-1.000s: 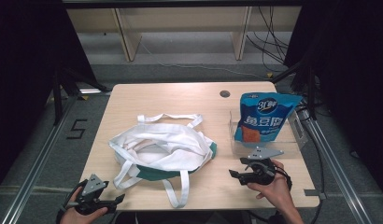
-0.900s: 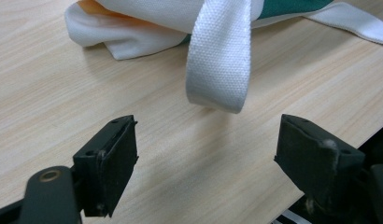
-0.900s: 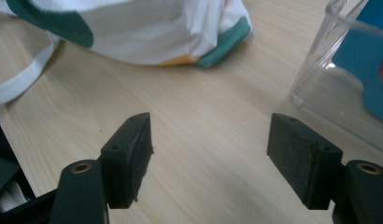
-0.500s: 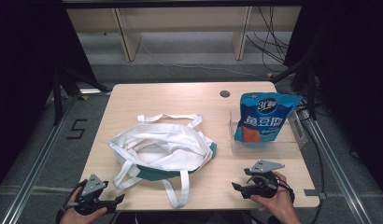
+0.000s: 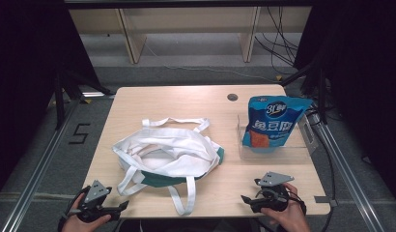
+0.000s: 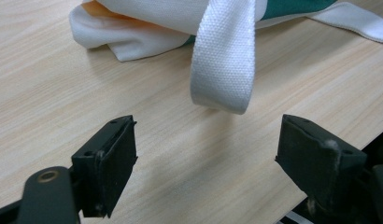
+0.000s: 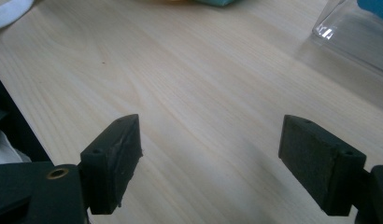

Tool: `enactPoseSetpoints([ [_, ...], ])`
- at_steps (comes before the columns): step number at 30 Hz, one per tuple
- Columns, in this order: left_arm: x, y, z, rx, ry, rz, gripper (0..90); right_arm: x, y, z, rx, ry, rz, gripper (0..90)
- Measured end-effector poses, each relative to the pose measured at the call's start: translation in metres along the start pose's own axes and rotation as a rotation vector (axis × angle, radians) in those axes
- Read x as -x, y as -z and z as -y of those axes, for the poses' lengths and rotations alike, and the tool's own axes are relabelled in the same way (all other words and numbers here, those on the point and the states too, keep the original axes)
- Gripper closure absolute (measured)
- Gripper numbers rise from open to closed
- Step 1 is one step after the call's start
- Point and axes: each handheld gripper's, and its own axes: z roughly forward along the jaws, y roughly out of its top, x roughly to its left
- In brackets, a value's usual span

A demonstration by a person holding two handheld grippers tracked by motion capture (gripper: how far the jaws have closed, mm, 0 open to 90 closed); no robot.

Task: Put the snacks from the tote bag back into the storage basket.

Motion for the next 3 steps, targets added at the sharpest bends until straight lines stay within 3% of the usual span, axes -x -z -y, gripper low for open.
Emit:
enactPoseSetpoints([
  [1, -0.0024, 0.0022, -0.0004, -0.027, -0.025, 0.028, 19.3, 0.0004, 0.0007, -0.0003, -0.003, 0.010, 0.008, 22.0],
  [2, -0.0024, 0.0022, -0.0004, -0.027, -0.025, 0.028, 19.3, 0.0005, 0.0000, 0.0000, 0.002, 0.005, 0.003, 22.0],
  [3, 0.0032, 0.0031, 0.0011, -0.037, 0.057, 0.029, 19.3, 0.0004, 0.0013, -0.0007, -0.014, -0.009, -0.003, 22.0],
])
